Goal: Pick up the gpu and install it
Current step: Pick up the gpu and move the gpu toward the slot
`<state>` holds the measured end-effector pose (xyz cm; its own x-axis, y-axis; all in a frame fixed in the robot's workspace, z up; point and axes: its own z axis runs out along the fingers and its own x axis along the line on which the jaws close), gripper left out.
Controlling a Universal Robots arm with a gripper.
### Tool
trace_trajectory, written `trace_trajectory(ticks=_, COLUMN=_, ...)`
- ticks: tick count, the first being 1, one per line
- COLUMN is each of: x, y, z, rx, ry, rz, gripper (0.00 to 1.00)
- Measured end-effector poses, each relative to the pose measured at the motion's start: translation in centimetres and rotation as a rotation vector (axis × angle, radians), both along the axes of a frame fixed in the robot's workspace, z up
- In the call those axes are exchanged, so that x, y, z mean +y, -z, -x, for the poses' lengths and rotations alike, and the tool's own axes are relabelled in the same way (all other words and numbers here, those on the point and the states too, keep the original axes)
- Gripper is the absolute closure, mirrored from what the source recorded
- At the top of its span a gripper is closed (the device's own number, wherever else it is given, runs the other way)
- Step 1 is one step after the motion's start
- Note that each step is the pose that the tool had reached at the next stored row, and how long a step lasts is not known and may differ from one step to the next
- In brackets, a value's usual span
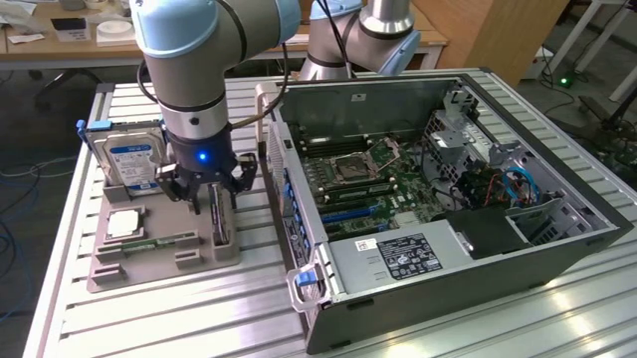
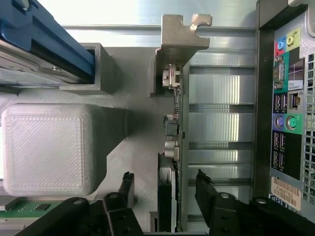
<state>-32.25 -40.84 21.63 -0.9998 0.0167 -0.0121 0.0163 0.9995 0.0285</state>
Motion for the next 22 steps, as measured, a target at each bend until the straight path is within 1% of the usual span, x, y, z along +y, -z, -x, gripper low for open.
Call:
trace_trajectory(ticks=2, x=0.0, y=0.0, z=0.0, rx=0.0, ry=0.0, rz=0.0001, gripper=0.44)
trace_trajectory(ticks=3, x=0.0, y=0.0, z=0.0, rx=-0.0001, ry=0.0, rz=0.0002, gripper=0.44)
trace_trajectory(ticks=4, x=0.0, y=0.0, z=0.0, rx=0.0, ry=0.0, rz=0.0002, gripper=0.5)
trace_trajectory(ticks=11, x=0.0, y=0.02, z=0.01, rx=0.0, ry=0.001, rz=0.0003, gripper=0.5)
trace_trajectory(ticks=13, x=0.0, y=0.04, z=0.01, rx=0.0, ry=0.001, rz=0.0007, gripper=0.51)
trace_trajectory(ticks=14, x=0.0, y=0.04, z=0.01, rx=-0.0001, ry=0.001, rz=0.0012, gripper=0.57)
trace_trajectory(ticks=15, x=0.0, y=0.04, z=0.01, rx=-0.0001, ry=0.001, rz=0.0013, gripper=0.57)
trace_trajectory(ticks=16, x=0.0, y=0.04, z=0.02, rx=-0.0002, ry=0.001, rz=0.0013, gripper=0.64)
trace_trajectory(ticks=19, x=0.0, y=0.05, z=0.02, rx=-0.0003, ry=0.001, rz=0.0013, gripper=0.64)
trace_trajectory(ticks=22, x=-0.01, y=0.05, z=0.04, rx=-0.0001, ry=0.001, rz=0.0033, gripper=0.64)
